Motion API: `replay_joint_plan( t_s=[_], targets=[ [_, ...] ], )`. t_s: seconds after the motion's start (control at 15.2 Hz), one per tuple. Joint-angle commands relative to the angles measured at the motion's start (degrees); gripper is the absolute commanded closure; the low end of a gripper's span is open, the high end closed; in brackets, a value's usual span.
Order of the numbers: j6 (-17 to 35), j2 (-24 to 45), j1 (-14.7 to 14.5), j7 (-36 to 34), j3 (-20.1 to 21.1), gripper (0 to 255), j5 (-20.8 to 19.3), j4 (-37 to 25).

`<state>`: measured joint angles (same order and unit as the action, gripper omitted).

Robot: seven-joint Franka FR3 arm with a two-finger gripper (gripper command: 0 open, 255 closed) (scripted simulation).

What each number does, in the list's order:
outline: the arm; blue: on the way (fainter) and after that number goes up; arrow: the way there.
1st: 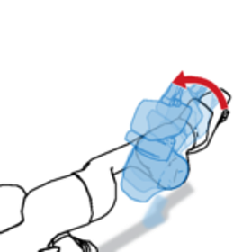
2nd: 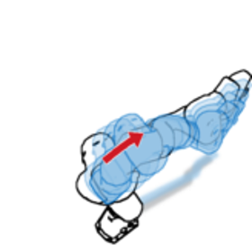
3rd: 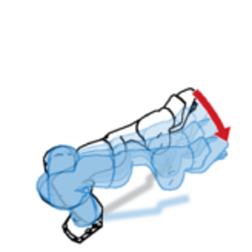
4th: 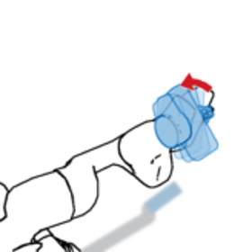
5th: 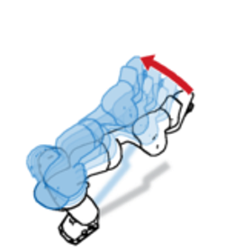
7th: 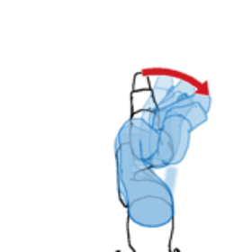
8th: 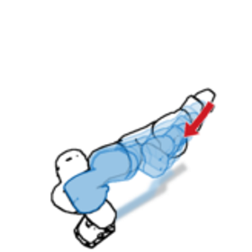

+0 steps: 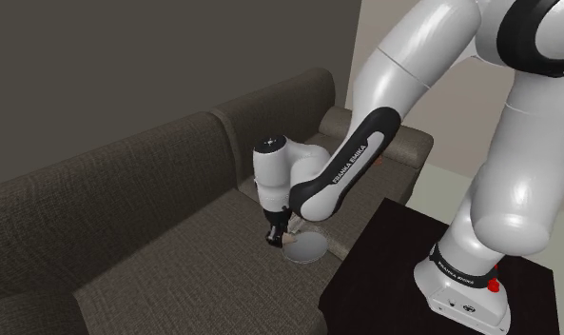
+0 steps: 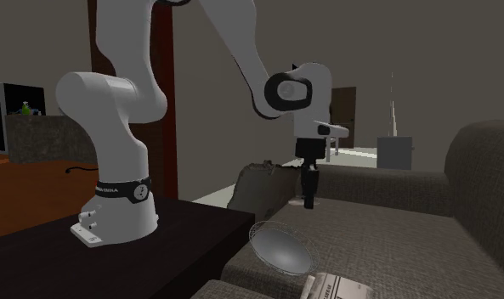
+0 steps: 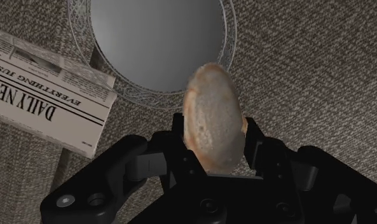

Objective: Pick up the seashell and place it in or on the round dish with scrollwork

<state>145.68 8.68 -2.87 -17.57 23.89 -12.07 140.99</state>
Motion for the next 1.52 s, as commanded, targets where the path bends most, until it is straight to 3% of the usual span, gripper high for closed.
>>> replay_joint_plan(
  t_s=[0.0, 0.33, 0.79, 1.19, 1.45],
  targets=[
    [1.74, -3.69, 1.66, 3.24, -0.07, 255, 2.06, 4.79],
    [4.89, -11.22, 4.38, 11.74, -1.94, 255, 6.77, 14.29],
    [10.98, -3.94, 4.91, 5.6, -3.11, 255, -1.4, 13.96],
    [15.67, 2.8, 3.2, -1.28, -6.81, 255, -10.49, 12.72],
    [15.69, 2.79, 3.06, -1.22, -6.94, 255, -10.41, 12.72]
  ],
)
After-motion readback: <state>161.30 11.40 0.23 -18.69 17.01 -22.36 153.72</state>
